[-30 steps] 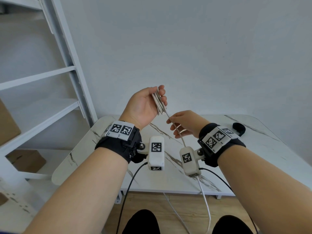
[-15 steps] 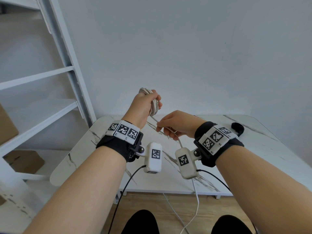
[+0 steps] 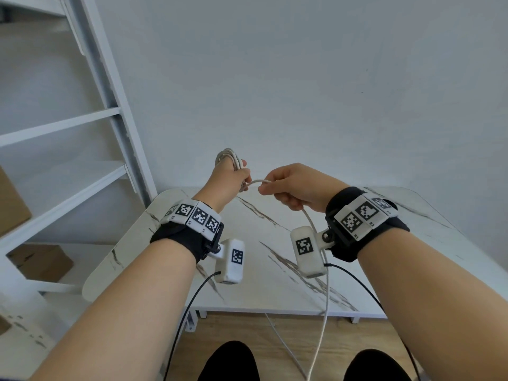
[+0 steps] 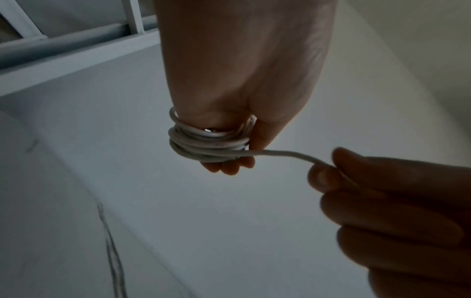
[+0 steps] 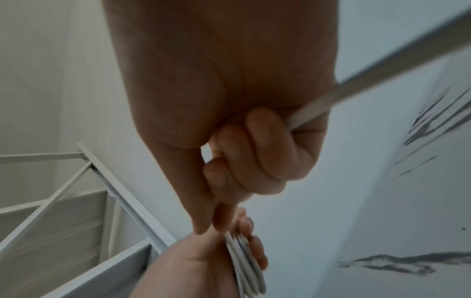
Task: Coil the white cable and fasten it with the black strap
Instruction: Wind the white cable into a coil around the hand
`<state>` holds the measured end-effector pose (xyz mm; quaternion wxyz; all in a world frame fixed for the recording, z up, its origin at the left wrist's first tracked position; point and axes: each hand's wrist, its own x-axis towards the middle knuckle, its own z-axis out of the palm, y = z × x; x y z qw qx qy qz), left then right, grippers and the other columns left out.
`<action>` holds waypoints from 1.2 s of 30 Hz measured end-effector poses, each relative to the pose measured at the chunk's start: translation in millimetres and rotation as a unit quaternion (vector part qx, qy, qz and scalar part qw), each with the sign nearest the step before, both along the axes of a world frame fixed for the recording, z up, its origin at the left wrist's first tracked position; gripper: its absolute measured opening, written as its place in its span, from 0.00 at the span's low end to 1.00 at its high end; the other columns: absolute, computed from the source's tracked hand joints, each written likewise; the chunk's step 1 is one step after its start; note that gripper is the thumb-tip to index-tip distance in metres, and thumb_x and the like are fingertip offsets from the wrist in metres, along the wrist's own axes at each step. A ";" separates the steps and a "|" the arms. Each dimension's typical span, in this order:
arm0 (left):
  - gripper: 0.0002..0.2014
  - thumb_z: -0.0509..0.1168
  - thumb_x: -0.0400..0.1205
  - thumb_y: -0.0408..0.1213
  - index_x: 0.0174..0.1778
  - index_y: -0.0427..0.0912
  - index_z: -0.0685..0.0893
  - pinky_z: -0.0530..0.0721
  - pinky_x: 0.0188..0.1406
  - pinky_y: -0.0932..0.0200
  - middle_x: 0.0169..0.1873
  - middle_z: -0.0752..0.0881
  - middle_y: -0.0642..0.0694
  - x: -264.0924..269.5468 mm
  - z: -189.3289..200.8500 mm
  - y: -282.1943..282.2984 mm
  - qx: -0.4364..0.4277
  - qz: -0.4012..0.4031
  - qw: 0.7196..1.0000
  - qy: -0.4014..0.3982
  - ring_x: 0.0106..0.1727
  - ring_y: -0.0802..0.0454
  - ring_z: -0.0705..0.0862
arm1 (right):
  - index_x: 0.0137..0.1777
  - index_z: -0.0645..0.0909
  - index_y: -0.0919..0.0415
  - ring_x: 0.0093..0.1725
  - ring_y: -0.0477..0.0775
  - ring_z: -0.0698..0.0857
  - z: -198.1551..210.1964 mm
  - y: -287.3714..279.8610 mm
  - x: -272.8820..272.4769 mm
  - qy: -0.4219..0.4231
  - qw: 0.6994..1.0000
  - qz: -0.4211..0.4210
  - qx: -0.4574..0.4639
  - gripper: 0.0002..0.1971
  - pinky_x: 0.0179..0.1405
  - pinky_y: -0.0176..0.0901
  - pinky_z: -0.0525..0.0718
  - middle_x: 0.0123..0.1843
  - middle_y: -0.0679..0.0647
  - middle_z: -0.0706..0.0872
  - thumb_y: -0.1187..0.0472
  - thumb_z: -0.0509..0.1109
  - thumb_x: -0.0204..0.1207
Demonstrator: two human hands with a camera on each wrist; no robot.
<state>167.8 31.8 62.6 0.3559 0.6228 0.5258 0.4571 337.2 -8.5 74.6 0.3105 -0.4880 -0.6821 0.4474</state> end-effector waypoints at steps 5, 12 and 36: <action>0.05 0.59 0.84 0.28 0.54 0.38 0.76 0.85 0.41 0.56 0.42 0.82 0.39 -9.9 -7.3 3.7 -0.063 -0.001 0.998 -0.004 0.37 0.50 0.82 | 0.49 0.85 0.68 0.21 0.47 0.62 8.7 4.4 16.9 0.085 0.995 -0.031 0.038 0.06 0.18 0.35 0.59 0.22 0.48 0.70 0.64 0.74 0.78; 0.08 0.57 0.86 0.33 0.56 0.36 0.79 0.80 0.31 0.59 0.32 0.82 0.42 -6.4 -12.8 -2.5 -0.098 -0.058 0.993 0.001 0.31 0.49 0.79 | 0.53 0.86 0.71 0.20 0.45 0.60 7.5 10.1 21.7 0.130 0.983 -0.105 0.082 0.11 0.17 0.34 0.59 0.24 0.50 0.65 0.62 0.72 0.79; 0.18 0.56 0.87 0.46 0.37 0.39 0.80 0.64 0.18 0.62 0.17 0.68 0.49 0.8 -0.8 -10.5 -0.126 -0.242 0.949 -0.158 0.16 0.53 0.65 | 0.48 0.87 0.67 0.22 0.50 0.73 -16.0 25.7 18.3 0.088 0.963 -0.239 0.092 0.10 0.19 0.37 0.72 0.31 0.54 0.81 0.58 0.72 0.79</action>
